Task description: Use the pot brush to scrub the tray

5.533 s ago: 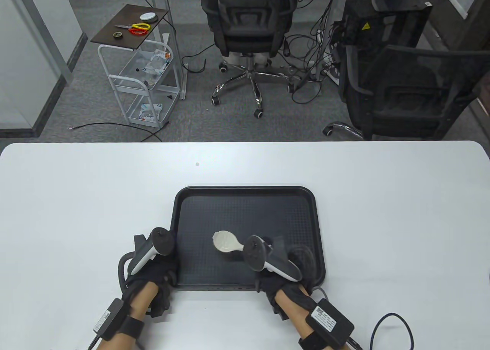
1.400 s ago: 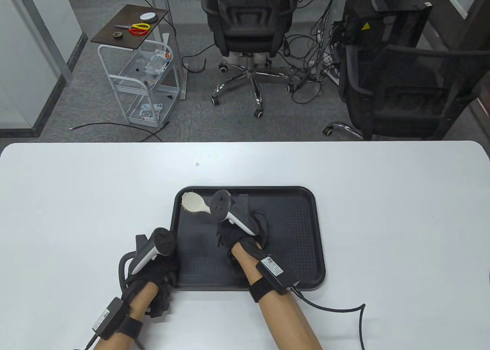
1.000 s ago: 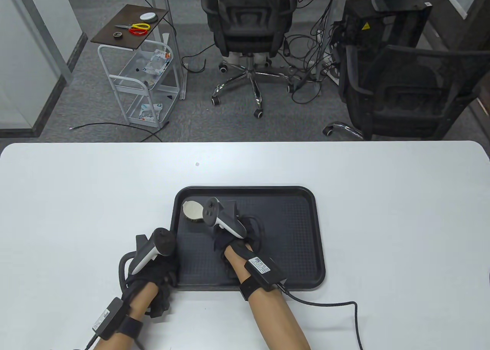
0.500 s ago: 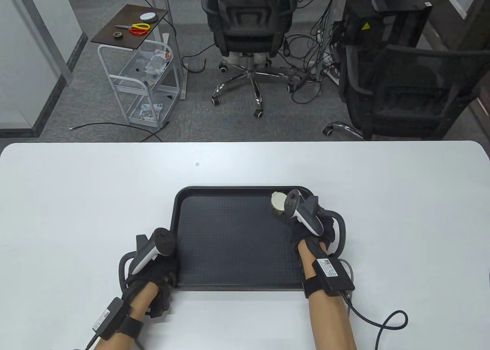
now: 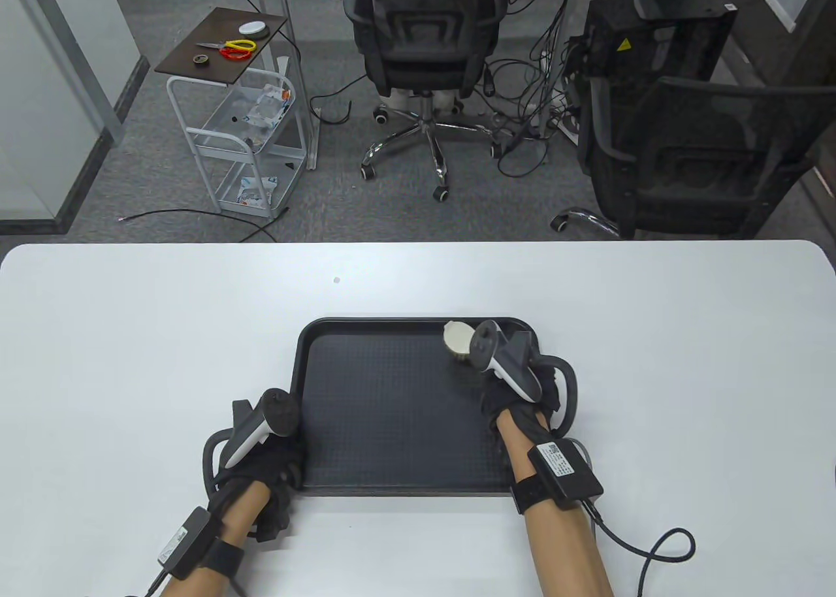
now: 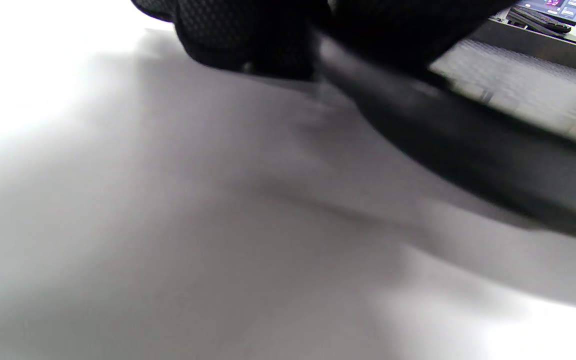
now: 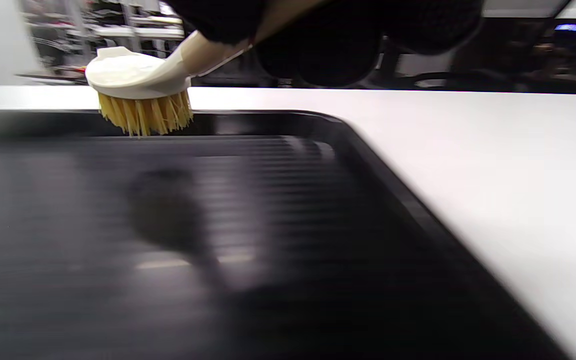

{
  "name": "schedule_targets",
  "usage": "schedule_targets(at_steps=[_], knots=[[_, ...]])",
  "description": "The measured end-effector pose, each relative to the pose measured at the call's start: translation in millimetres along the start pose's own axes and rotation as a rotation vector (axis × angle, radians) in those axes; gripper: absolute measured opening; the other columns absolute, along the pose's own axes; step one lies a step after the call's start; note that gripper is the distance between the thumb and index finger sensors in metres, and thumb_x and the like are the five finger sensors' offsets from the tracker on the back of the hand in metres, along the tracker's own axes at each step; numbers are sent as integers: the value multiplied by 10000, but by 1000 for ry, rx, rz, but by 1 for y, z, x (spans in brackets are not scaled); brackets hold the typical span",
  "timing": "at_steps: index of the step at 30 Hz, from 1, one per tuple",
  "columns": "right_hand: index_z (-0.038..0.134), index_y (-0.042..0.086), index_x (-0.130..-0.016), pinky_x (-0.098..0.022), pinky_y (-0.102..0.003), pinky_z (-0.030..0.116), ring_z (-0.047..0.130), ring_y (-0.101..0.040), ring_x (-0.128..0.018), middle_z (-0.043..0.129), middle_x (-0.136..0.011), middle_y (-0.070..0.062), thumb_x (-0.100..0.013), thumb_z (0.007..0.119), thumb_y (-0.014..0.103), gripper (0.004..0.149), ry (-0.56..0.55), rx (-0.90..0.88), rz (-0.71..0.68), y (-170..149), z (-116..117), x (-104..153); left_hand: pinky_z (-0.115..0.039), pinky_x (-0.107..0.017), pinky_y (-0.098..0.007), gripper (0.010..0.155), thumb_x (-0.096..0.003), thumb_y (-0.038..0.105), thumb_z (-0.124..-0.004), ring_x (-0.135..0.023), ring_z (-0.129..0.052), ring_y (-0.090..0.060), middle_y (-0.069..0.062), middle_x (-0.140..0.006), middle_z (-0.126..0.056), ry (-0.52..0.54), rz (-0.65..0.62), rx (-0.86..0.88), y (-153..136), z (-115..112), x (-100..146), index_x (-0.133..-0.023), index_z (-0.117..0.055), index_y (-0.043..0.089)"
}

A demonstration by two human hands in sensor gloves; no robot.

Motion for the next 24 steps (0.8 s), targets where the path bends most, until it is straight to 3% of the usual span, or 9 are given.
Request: schedule_targets(at_steps=[6, 13, 19, 24], knots=[[644, 295, -1022, -570, -491, 741, 859, -258, -756, 734, -992, -58, -496, 764, 254, 541, 7, -1, -180, 87, 9, 22, -440, -782, -528, 757, -492, 438, -732, -697, -734, -226, -21, -802, -691, 0, 0, 0, 0, 0, 0, -1071, -255, 332], [628, 297, -1028, -580, -489, 738, 851, -257, -769, 720, -1002, -57, -501, 747, 249, 543, 32, -2, -282, 146, 35, 35, -439, -783, -528, 758, -492, 438, -733, -697, -735, -227, -22, -802, -690, 0, -1, -1, 0, 0, 0, -1071, -255, 331], [639, 302, -1017, -560, -481, 761, 869, -249, -751, 736, -988, -58, -492, 748, 254, 538, 35, 23, -265, 141, 48, 28, -439, -783, -527, 760, -492, 440, -733, -698, -734, -226, -21, -802, -690, -1, -3, 1, 0, 0, -1, -1071, -253, 331], [665, 295, -1004, -542, -489, 774, 887, -258, -731, 759, -971, -67, -483, 760, 247, 531, 38, -12, -172, 83, 45, 14, -439, -783, -527, 760, -491, 439, -733, -697, -734, -227, -22, -802, -690, -2, -2, 0, 0, 0, -1, -1071, -253, 331]])
Point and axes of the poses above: the tracker on the back of each hand, its own y axis roughly to the thumb side, its own x axis roughly from the fingertips to the wrist, z = x × y, the point moved 2 cm from there along -x, roughly from the wrist to the fingertips
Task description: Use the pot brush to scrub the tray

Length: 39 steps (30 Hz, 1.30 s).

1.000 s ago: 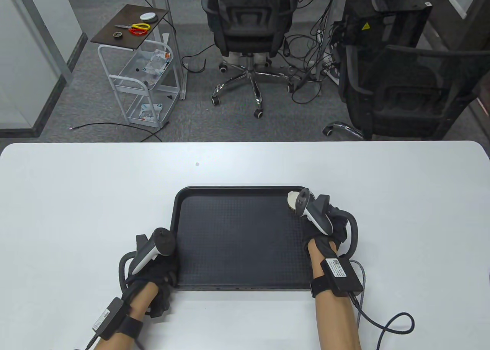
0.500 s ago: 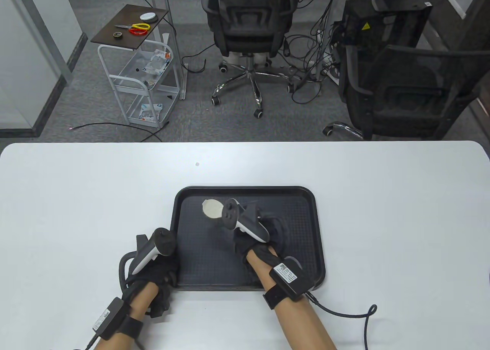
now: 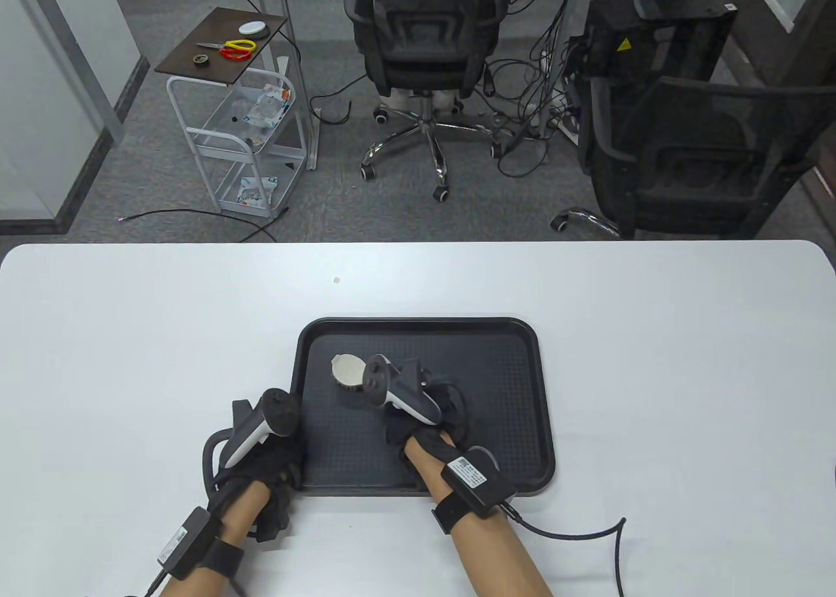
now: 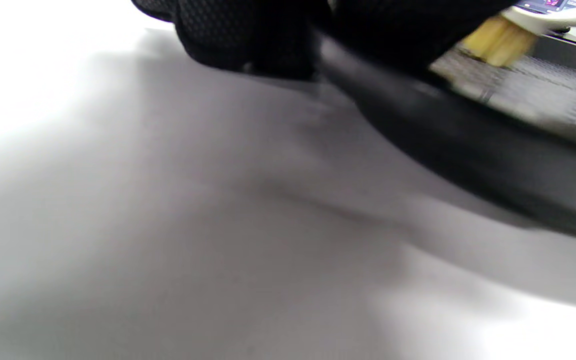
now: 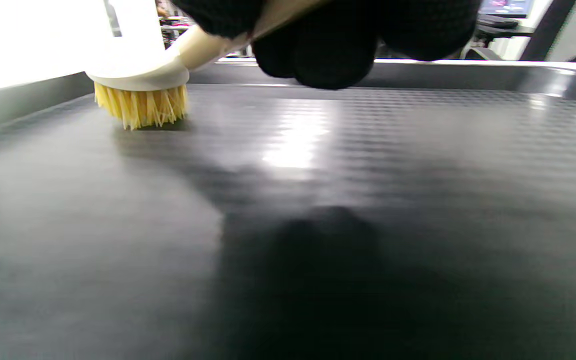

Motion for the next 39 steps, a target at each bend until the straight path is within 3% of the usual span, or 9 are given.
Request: schedule_targets(at_steps=[10, 16, 21, 29, 34, 39], knots=[[692, 295, -991, -542, -509, 773, 891, -277, -732, 775, -962, -82, -476, 778, 231, 526, 21, -26, 311, -159, -19, 10, -440, -782, -528, 760, -492, 439, -733, -698, -735, -226, -21, -803, -691, 0, 0, 0, 0, 0, 0, -1071, -253, 331], [691, 293, -995, -548, -504, 765, 886, -273, -736, 771, -966, -74, -479, 776, 237, 526, 19, 71, 385, -195, -31, 18, -440, -782, -528, 759, -492, 438, -733, -698, -735, -227, -21, -802, -691, 0, 0, 0, 0, 0, 0, -1071, -254, 330], [684, 278, -1004, -544, -502, 753, 875, -278, -734, 762, -973, -80, -485, 775, 235, 528, -13, 105, 323, -163, -41, 19, -440, -782, -528, 759, -492, 439, -733, -698, -735, -226, -21, -802, -691, 0, 1, -2, 0, 0, 0, -1070, -254, 332], [651, 283, -1020, -558, -495, 745, 860, -267, -751, 738, -988, -70, -495, 759, 245, 537, -87, 49, 89, -56, -50, 22, -440, -781, -528, 759, -491, 438, -734, -697, -736, -227, -22, -801, -692, 0, 2, -2, 0, 0, 0, -1070, -255, 330], [640, 287, -1025, -575, -494, 739, 852, -265, -765, 727, -997, -71, -498, 754, 243, 540, -48, -30, -41, 9, -37, 21, -440, -782, -529, 759, -492, 438, -733, -699, -735, -227, -21, -802, -691, -1, 2, -4, 0, 0, 0, -1071, -254, 330], [634, 290, -1026, -578, -493, 739, 851, -262, -768, 724, -999, -63, -499, 752, 244, 542, -8, -22, -110, 49, -16, 22, -439, -782, -529, 760, -492, 438, -733, -698, -735, -227, -22, -803, -690, -1, 1, -4, 0, 0, 0, -1071, -253, 330]])
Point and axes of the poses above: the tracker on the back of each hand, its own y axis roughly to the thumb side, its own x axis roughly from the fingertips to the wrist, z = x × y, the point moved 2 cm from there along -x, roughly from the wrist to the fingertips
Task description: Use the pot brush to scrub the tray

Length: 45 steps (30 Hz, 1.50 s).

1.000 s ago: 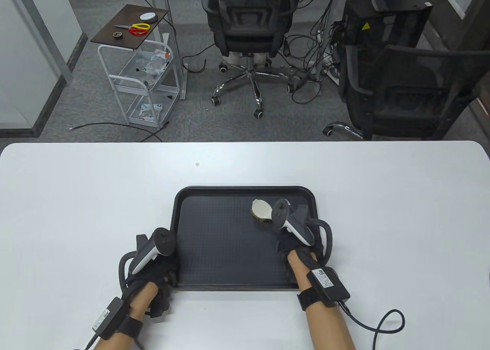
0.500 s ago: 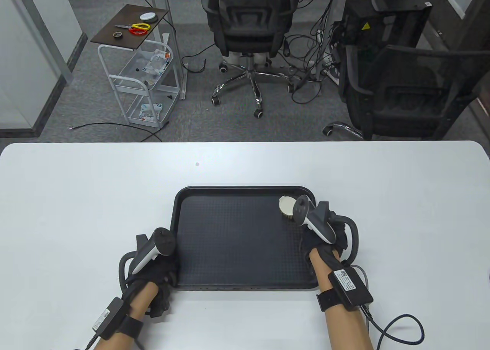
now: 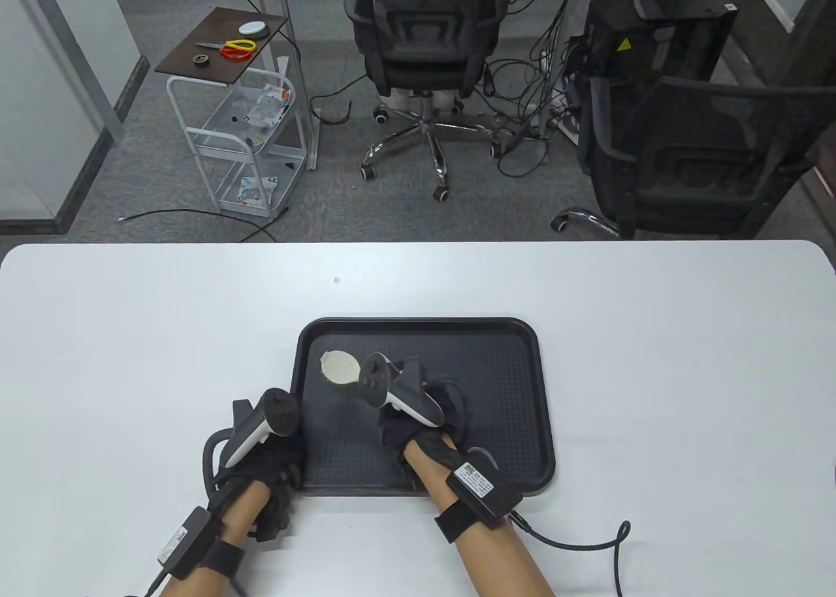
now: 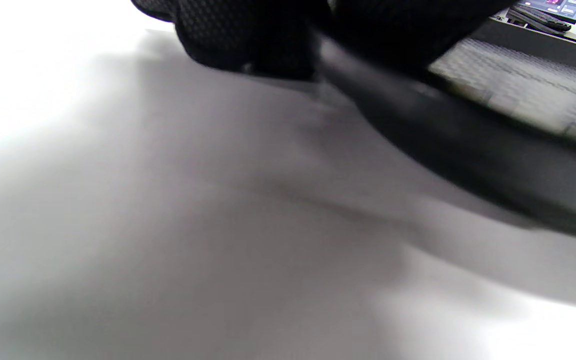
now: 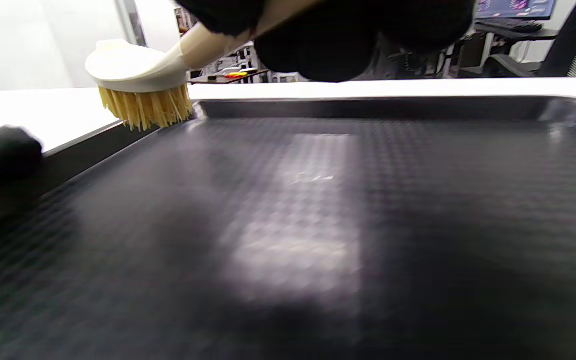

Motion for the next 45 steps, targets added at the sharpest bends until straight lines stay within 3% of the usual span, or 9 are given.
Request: schedule_targets(at_steps=[5, 10, 13, 18, 24, 31, 34, 38, 45], knots=[[636, 289, -1022, -573, -489, 750, 858, -257, -765, 730, -994, -65, -495, 752, 246, 541, 19, 39, -54, 16, 19, 3, -438, -783, -528, 761, -492, 439, -732, -699, -734, -227, -22, -803, -689, 0, 0, 0, 0, 0, 0, -1071, -251, 328], [642, 292, -1018, -566, -491, 756, 865, -261, -757, 735, -989, -69, -492, 753, 247, 539, 48, 15, -29, -1, 26, 8, -439, -782, -529, 761, -491, 438, -733, -699, -734, -227, -21, -803, -689, -1, 0, 0, 0, 0, 0, -1071, -251, 330], [650, 302, -1012, -565, -498, 756, 866, -265, -757, 741, -984, -75, -490, 757, 243, 537, 63, -25, 16, -32, 25, 12, -440, -782, -528, 760, -491, 440, -731, -699, -735, -225, -19, -803, -690, 2, 1, -3, 0, 0, 0, -1070, -252, 331], [668, 304, -1002, -561, -509, 760, 875, -275, -750, 757, -974, -81, -485, 766, 234, 531, 63, -51, 152, -112, 15, 24, -439, -782, -528, 760, -492, 439, -732, -699, -734, -227, -20, -803, -690, 0, 1, -1, 0, 0, 0, -1070, -251, 330], [678, 300, -999, -564, -518, 758, 876, -284, -751, 761, -972, -88, -481, 774, 226, 533, 56, 8, 311, -191, -1, 43, -440, -782, -528, 760, -492, 440, -731, -700, -735, -226, -20, -803, -690, 0, 1, -2, 0, 0, 0, -1070, -251, 331], [682, 290, -1002, -560, -520, 753, 872, -288, -750, 759, -973, -92, -484, 771, 226, 529, 58, 107, 440, -238, -15, 56, -440, -781, -528, 759, -492, 439, -731, -700, -734, -227, -20, -803, -690, 0, 1, -2, 0, 0, 0, -1070, -252, 331], [688, 286, -1001, -560, -522, 743, 866, -294, -749, 760, -972, -95, -484, 777, 223, 529, 67, 79, 444, -238, -17, 56, -440, -781, -529, 762, -492, 439, -731, -700, -735, -227, -22, -804, -690, 0, 1, -2, 0, 0, 0, -1071, -250, 329], [680, 280, -1008, -555, -512, 744, 865, -287, -745, 757, -975, -88, -486, 774, 231, 533, 40, 105, 387, -213, -22, 53, -440, -781, -529, 761, -492, 439, -731, -700, -735, -227, -21, -804, -689, 0, 2, -3, 0, 0, 0, -1071, -249, 329], [662, 280, -1015, -561, -507, 742, 860, -279, -752, 748, -980, -83, -491, 768, 237, 536, -31, 55, 174, -127, -26, 43, -439, -782, -529, 759, -493, 437, -731, -699, -734, -228, -23, -803, -689, -1, 1, -2, 0, 0, 0, -1071, -251, 328]])
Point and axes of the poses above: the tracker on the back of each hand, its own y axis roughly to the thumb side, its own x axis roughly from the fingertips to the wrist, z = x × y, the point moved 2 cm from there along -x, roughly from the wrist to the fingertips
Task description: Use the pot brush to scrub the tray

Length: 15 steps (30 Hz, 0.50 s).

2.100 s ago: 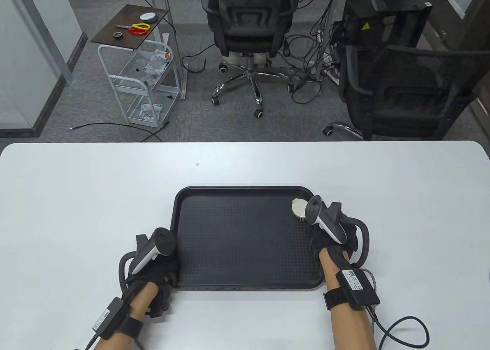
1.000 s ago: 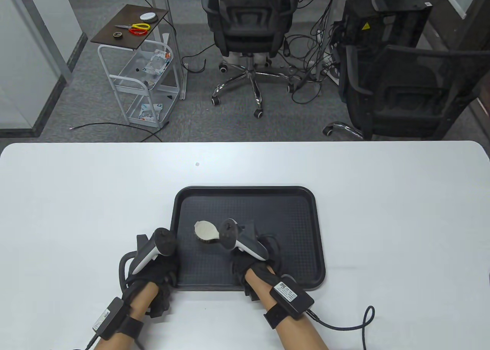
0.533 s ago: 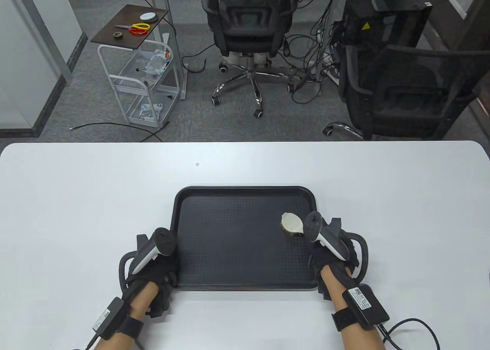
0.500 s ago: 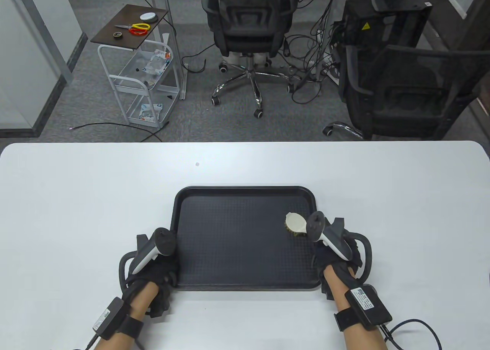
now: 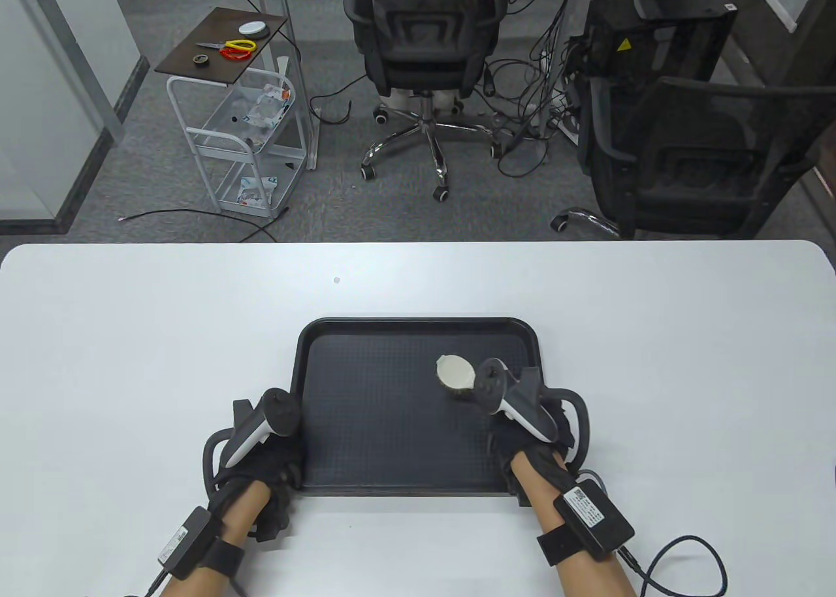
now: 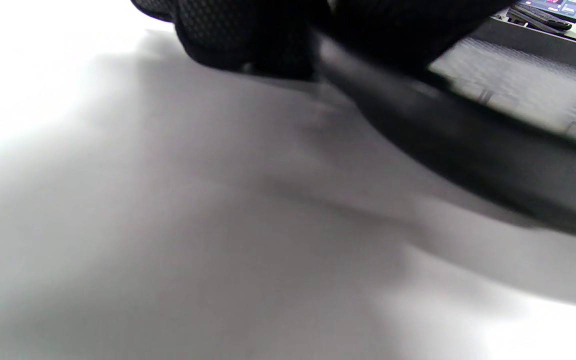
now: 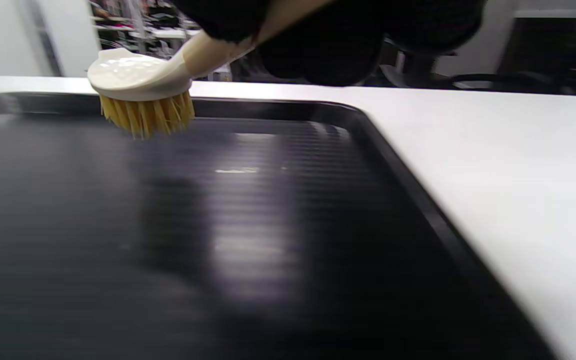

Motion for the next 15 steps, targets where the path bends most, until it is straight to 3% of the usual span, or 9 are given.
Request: schedule_targets(at_steps=[9, 15], knots=[[647, 296, -1019, -585, -505, 762, 881, -265, -799, 752, -978, -66, -495, 760, 255, 538, -25, -31, -177, 107, 11, 3, -439, -782, -529, 759, -492, 437, -730, -699, -734, -228, -22, -803, -689, 2, 1, -2, 0, 0, 0, -1071, -251, 328], [653, 300, -1016, -555, -489, 767, 890, -253, -749, 746, -983, -62, -493, 763, 255, 537, 12, -25, -238, 145, 30, 6, -440, -782, -529, 759, -492, 437, -730, -698, -734, -228, -22, -802, -690, 2, 1, -3, 0, 0, 0, -1071, -252, 328]])
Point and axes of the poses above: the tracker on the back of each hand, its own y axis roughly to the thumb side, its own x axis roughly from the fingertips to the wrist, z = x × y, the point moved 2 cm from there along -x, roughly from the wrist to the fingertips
